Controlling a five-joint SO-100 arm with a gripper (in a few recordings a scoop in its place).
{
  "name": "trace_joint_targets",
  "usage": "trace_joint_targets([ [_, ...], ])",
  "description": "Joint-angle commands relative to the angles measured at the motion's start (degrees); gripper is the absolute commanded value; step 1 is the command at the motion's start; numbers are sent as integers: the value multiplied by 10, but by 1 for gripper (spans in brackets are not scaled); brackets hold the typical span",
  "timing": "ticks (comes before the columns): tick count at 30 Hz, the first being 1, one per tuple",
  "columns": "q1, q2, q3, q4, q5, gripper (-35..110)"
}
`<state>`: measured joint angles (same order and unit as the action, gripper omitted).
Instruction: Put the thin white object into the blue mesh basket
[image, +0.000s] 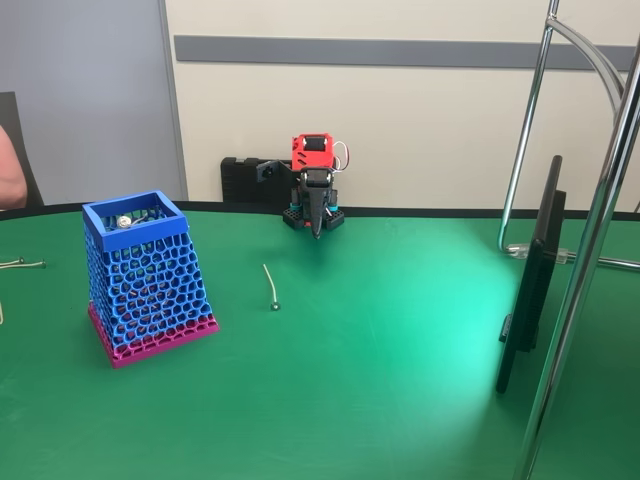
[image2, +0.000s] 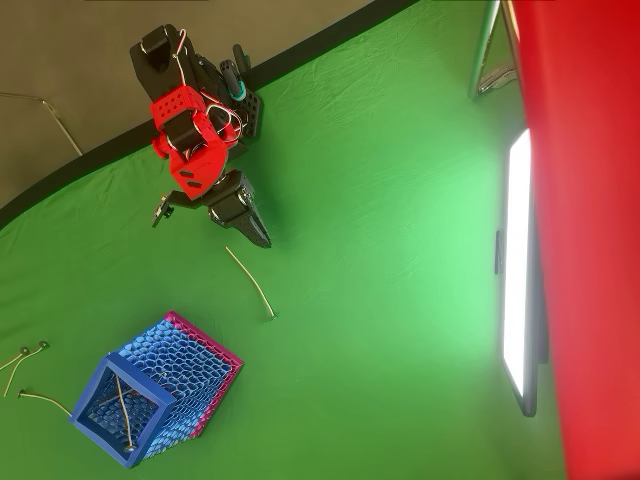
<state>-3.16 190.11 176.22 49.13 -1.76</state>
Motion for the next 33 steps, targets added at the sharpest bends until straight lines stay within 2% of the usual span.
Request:
trace_joint_targets([
  [1,-5,4,4,3,4,1],
  [15,-5,-15,2,-11,6,1],
  [25,-6,-142,-46,-82,47,1],
  [33,2,-332,-157,-114,112,1],
])
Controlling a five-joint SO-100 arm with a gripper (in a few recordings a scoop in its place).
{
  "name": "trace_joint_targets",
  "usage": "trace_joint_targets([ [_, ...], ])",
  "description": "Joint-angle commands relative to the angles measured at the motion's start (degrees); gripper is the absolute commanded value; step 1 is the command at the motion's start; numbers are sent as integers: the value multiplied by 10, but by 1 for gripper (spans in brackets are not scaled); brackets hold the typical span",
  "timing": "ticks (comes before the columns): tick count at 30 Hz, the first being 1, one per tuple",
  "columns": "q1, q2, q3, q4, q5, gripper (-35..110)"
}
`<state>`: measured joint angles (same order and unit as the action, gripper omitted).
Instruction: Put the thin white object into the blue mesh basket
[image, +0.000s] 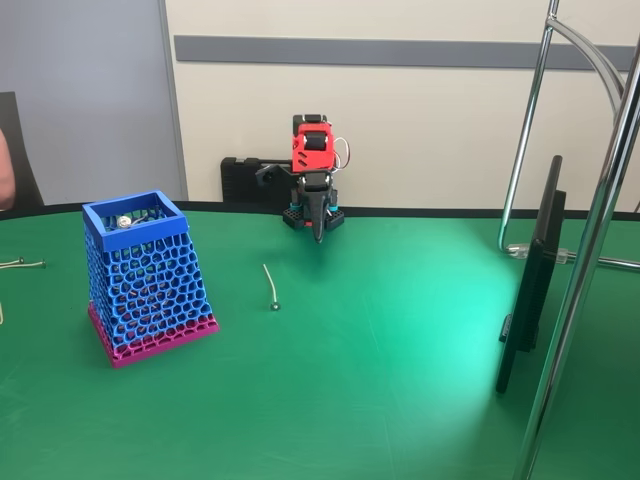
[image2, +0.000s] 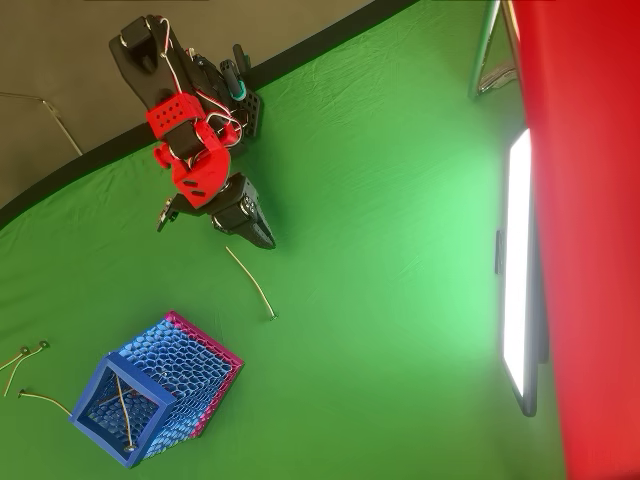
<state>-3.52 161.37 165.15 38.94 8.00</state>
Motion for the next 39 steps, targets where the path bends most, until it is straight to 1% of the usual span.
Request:
trace_joint_targets([
  [1,11,-70,-62,-15,21,1],
  [10,50,-235,-169,-15,90,1],
  [14,69,-310,-219,-11,136,1],
  [24,117,-514,-379,44,316,1],
  [27,124,-555,-418,72,375,1],
  [31,127,-592,-460,109,423,1],
  [37,149,-635,-484,108,467,1],
  [39,160,-651,-493,102,474,6],
])
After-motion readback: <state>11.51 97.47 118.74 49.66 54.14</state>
